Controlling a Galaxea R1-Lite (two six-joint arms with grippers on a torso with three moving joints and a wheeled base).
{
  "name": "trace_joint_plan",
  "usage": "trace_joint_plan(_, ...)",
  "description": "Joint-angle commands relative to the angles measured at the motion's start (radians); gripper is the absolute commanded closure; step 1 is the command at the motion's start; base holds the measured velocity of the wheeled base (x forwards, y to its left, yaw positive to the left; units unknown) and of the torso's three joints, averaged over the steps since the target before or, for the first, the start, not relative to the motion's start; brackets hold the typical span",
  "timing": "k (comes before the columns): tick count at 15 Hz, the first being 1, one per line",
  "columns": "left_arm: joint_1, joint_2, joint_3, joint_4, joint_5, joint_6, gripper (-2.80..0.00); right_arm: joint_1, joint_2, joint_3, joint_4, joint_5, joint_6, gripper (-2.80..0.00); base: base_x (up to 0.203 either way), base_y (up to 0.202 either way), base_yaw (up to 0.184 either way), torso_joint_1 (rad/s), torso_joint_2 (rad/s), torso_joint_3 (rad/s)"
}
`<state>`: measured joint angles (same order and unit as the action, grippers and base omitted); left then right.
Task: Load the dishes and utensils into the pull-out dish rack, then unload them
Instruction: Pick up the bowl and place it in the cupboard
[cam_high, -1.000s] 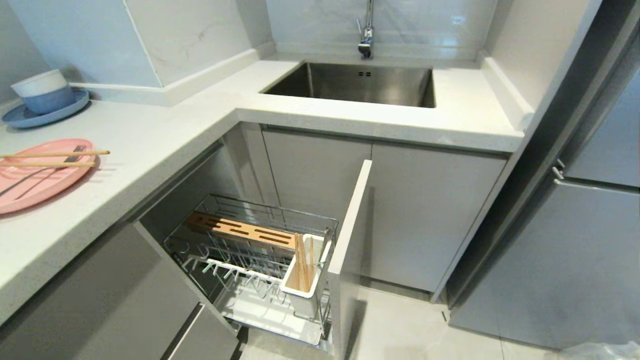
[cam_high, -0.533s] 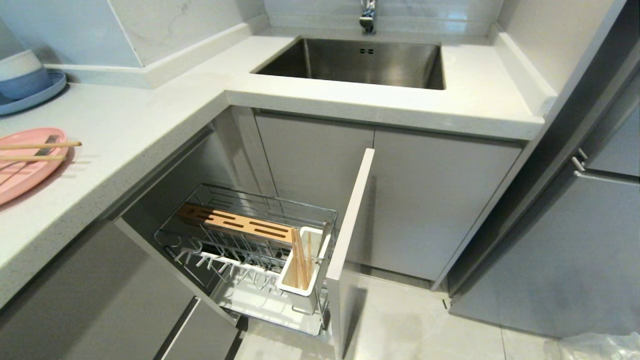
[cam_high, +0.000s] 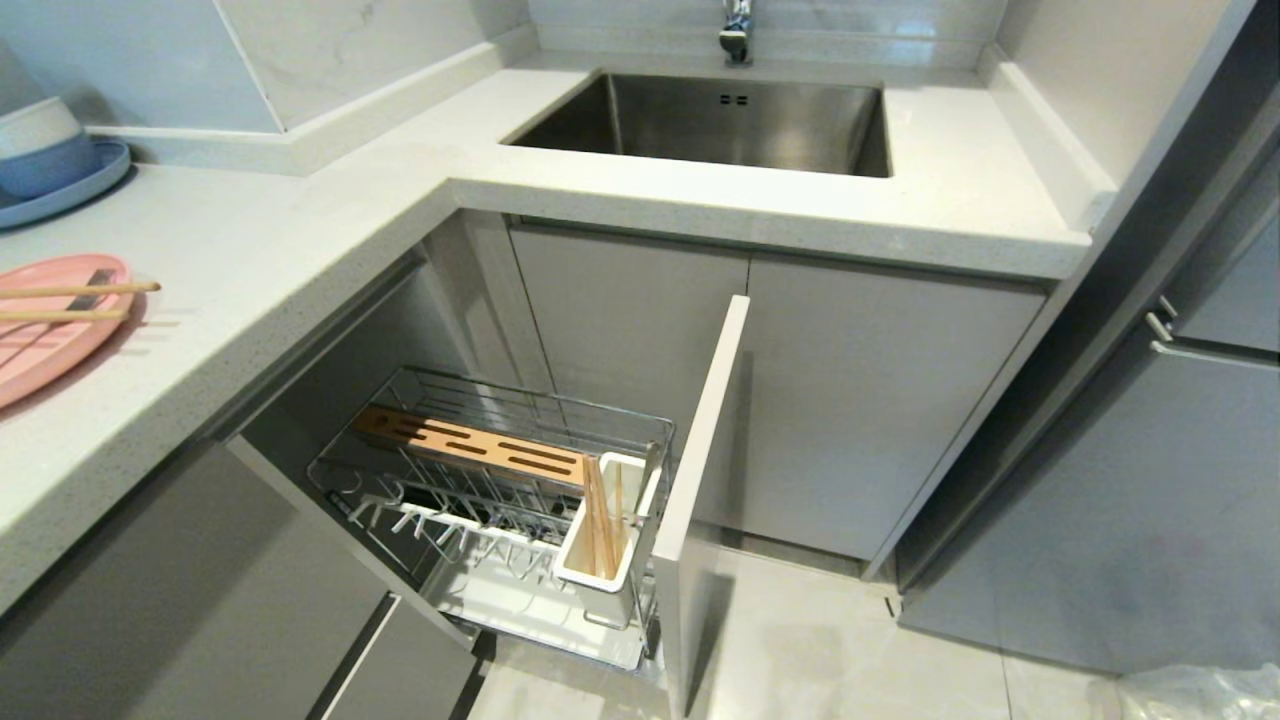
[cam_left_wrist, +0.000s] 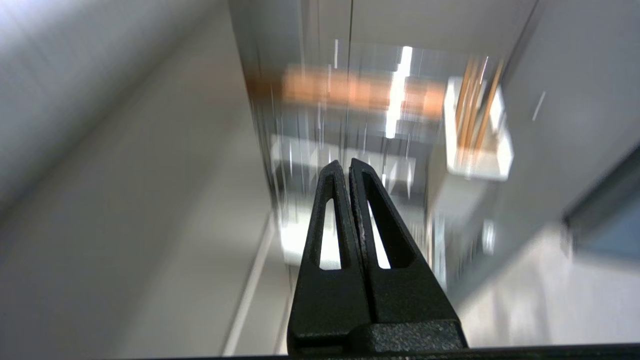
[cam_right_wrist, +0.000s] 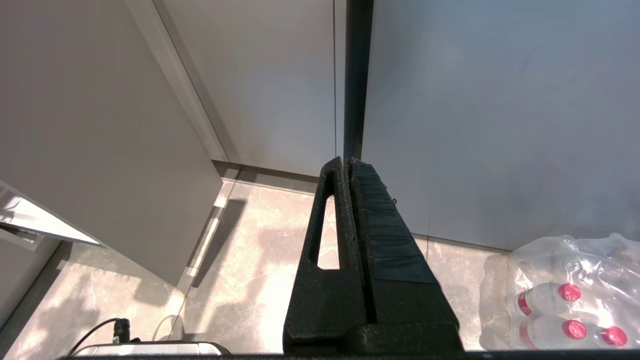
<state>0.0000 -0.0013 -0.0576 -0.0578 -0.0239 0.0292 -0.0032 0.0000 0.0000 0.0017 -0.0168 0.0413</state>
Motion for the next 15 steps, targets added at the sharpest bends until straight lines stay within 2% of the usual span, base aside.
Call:
trace_joint_plan(1,0.0,0.0,-0.068,-0.017,-0.002,0.0,0.0,0.0,0.0,0.002,0.0,0.0,0.0,0.0,0.0,0.0,0.0,0.0,0.0,0.0)
trace_joint_plan(4,0.0,0.017,-0.297,0.012,-0.004,0.002,0.0,0.0,0.0,0.002,0.0,0.0,0.0,0.0,0.0,0.0,0.0,0.0,0.0,0.0)
trace_joint_plan(6,0.001,0.071,-0.492,0.089,0.0,0.01,0.0,0.0,0.0,0.002,0.0,0.0,0.0,0.0,0.0,0.0,0.0,0.0,0.0,0.0)
trace_joint_plan(9,0.003,0.285,-0.821,0.186,0.067,0.026,0.0,0.0,0.0,0.002,0.0,0.0,0.0,0.0,0.0,0.0,0.0,0.0,0.0,0.0)
trace_joint_plan(11,0.002,0.465,-1.034,0.235,0.186,0.05,0.0,0.0,0.0,0.002,0.0,0.0,0.0,0.0,0.0,0.0,0.0,0.0,0.0,0.0)
trace_joint_plan(15,-0.013,0.767,-1.366,0.308,0.495,0.092,0.0,0.0,0.0,0.002,0.0,0.0,0.0,0.0,0.0,0.0,0.0,0.0,0.0,0.0)
